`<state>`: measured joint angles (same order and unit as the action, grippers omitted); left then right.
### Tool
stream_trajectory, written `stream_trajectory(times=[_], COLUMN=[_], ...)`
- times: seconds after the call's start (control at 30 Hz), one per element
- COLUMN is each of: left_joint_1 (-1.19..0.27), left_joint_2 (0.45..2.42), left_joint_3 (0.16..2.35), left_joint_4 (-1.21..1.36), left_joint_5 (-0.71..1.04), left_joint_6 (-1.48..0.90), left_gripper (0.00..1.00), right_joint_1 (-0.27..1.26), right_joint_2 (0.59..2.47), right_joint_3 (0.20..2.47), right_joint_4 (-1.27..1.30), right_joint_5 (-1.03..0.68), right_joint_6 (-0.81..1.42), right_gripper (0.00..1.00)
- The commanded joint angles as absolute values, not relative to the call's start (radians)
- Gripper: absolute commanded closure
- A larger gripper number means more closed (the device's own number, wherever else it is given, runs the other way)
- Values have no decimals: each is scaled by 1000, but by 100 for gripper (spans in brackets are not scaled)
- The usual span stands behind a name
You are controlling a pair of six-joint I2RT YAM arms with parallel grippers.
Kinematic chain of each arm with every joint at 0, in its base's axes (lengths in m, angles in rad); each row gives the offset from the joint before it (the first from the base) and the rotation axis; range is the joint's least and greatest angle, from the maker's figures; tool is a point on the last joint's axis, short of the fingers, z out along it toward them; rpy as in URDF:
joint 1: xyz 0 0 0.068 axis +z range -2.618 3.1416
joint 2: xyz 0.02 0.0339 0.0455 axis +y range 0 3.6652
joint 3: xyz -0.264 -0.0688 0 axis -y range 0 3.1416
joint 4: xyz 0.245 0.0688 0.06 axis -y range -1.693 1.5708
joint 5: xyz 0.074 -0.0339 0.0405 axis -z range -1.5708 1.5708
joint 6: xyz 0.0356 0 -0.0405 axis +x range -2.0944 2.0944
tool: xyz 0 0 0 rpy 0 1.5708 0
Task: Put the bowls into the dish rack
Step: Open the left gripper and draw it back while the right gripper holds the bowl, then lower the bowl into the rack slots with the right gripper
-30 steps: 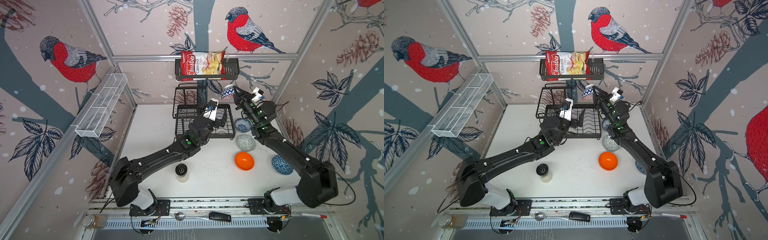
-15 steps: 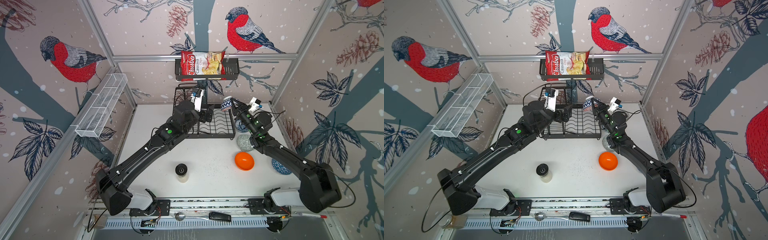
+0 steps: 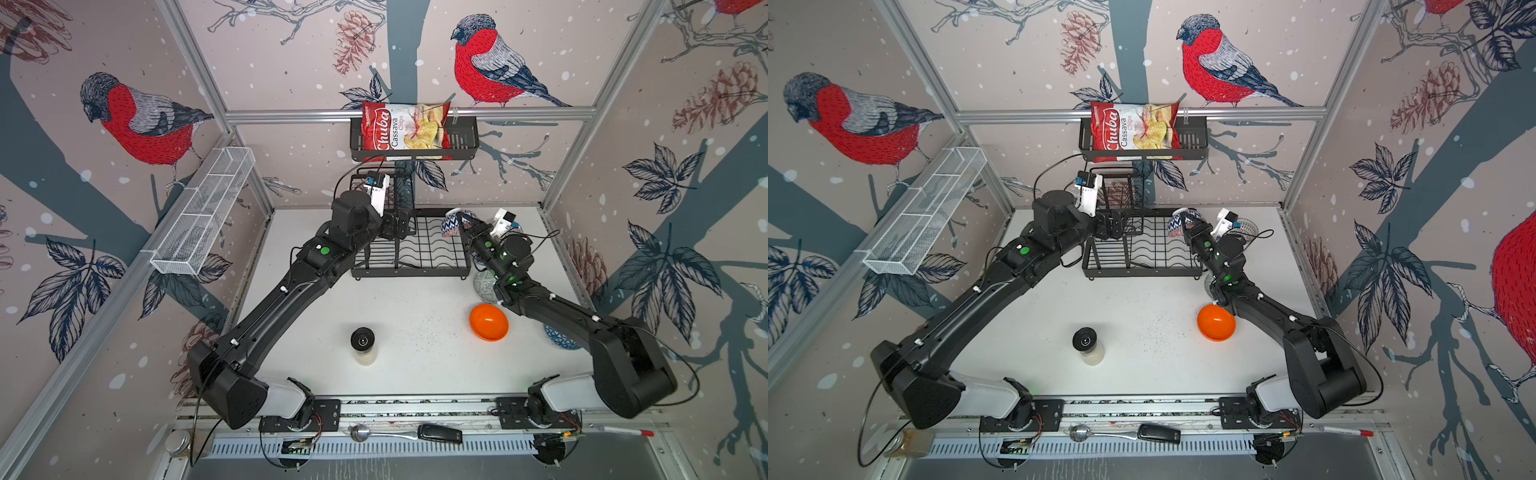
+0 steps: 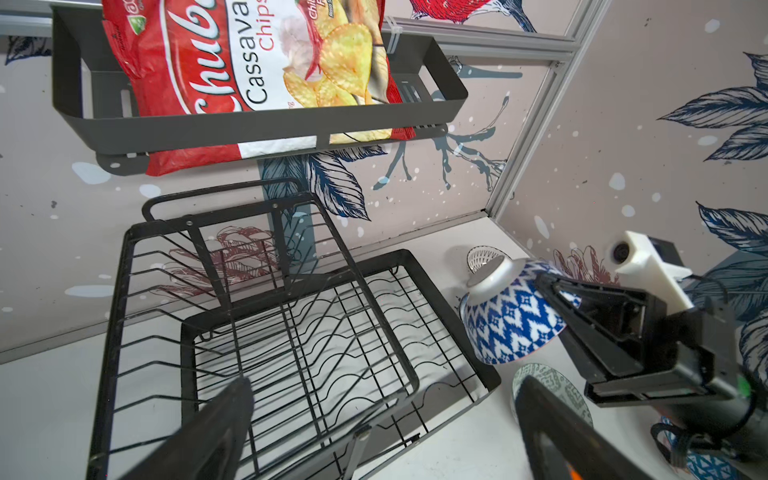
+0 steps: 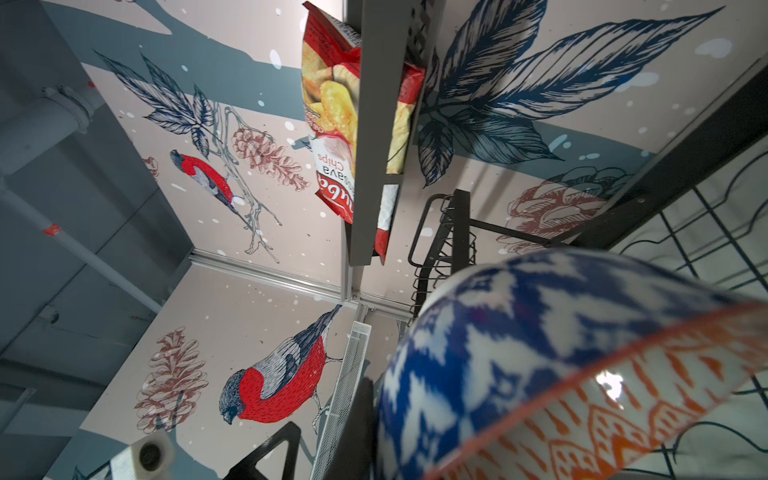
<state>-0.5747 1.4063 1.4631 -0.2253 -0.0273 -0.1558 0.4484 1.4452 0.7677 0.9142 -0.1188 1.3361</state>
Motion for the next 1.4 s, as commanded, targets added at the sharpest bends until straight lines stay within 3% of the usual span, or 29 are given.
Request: stream_trajectory(times=[0.0, 0.6, 0.97, 1.37], left_joint_1=[-547, -481, -427, -416], left_joint_2=[1440, 1714, 1739, 1674], left_joint_3=[1475, 1726, 1766, 1629], left_joint_4=[-188, -278, -334, -262], left_joint_5=[11, 35, 194, 142], left_joint_6=[-143, -96, -120, -118], left_gripper=[2, 2, 2, 2], right_joint_1=[444, 392, 436, 466], right_joint_2=[1511, 2076, 2202, 2307], right_joint_3=[779, 1164, 1316, 1425], right_joint_4=[1065, 1263, 1163, 1145], right_joint_5=[-127, -280, -262, -243], right_joint_6=[1367, 1562, 1552, 1574], right_gripper=[100, 100, 100, 100])
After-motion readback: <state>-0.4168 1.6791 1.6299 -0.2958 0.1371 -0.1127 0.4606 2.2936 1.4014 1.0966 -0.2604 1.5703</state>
